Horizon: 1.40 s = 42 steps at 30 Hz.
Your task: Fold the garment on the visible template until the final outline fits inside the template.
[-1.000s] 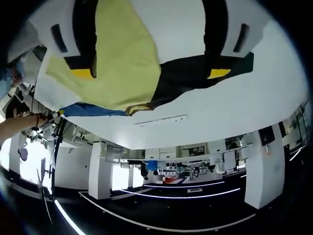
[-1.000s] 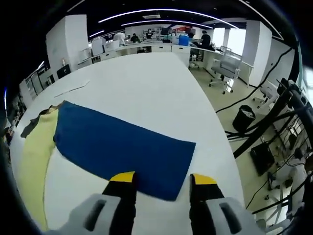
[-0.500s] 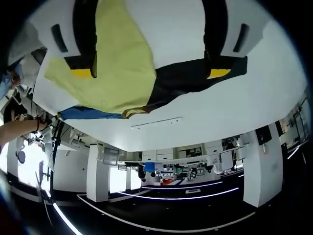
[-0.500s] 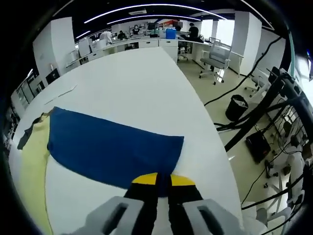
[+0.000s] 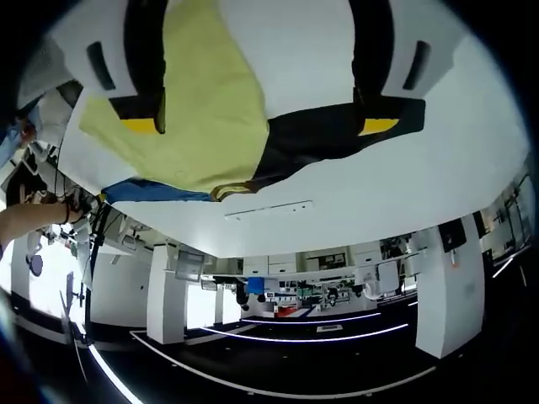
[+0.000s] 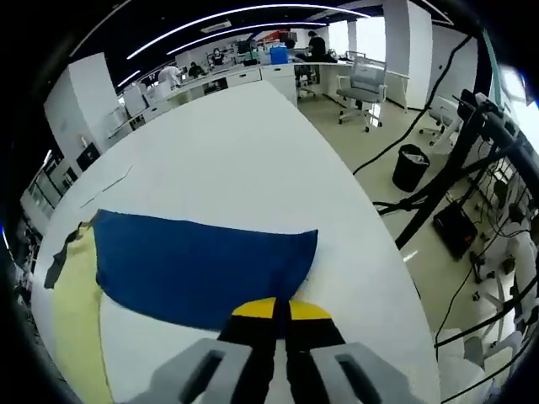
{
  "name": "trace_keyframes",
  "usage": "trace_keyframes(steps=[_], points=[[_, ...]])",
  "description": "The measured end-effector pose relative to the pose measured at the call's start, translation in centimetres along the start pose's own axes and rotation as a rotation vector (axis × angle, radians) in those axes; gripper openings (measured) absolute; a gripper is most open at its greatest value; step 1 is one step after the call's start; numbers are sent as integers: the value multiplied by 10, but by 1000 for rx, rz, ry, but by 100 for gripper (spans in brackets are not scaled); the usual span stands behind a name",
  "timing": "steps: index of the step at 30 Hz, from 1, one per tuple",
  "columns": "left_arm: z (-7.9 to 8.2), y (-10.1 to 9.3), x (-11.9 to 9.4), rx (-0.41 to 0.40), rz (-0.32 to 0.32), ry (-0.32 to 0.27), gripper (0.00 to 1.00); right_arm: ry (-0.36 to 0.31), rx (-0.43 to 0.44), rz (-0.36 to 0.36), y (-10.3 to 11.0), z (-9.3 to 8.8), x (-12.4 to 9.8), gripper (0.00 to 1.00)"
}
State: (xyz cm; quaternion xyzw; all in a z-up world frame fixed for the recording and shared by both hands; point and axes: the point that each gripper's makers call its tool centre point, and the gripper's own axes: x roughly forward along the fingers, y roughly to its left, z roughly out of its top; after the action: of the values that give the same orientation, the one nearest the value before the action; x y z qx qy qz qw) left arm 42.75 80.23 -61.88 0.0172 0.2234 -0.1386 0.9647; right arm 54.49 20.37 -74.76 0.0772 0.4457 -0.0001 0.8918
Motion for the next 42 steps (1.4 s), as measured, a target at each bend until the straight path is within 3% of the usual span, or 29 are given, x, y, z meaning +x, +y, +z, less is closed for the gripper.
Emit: trace_keyframes(steps=[11,21,42], points=[[-8,-5,-9,-50,-27,-10,97,-35,-97,22,21,26,-11,0],[-15,-6,-16,-43,-41,10,99,-111,-138,95,55,53,-15,0],[-27,-10,-29,-65,-77,26,99,-135,-300,208,128,74,-12,0]])
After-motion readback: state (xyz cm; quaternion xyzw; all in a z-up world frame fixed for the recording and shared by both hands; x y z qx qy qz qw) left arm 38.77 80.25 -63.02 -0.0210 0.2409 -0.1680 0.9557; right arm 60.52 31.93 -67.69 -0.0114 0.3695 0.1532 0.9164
